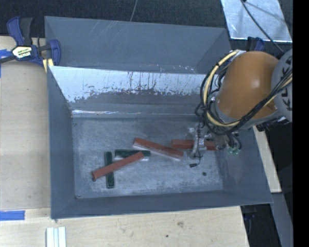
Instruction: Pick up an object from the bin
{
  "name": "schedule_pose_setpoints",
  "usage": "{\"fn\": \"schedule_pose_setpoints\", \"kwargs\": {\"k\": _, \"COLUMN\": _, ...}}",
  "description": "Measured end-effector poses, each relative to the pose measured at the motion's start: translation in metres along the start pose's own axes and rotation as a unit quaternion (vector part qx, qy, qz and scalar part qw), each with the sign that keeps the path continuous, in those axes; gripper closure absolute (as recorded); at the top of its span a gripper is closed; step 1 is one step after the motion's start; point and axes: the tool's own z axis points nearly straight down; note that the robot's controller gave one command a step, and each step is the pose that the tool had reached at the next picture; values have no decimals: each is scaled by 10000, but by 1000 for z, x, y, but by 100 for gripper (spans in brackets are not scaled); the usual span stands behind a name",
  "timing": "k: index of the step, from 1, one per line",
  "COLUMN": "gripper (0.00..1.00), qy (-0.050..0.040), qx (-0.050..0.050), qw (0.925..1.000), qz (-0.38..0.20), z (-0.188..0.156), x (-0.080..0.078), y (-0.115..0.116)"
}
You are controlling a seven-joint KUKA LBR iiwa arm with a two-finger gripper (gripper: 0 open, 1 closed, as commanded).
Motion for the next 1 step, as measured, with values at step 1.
{"fn": "schedule_pose_setpoints", "kwargs": {"k": 1, "gripper": 100, "qy": 0, "qx": 0, "qw": 10000, "qz": -1, "z": 0, "x": 0, "y": 0}}
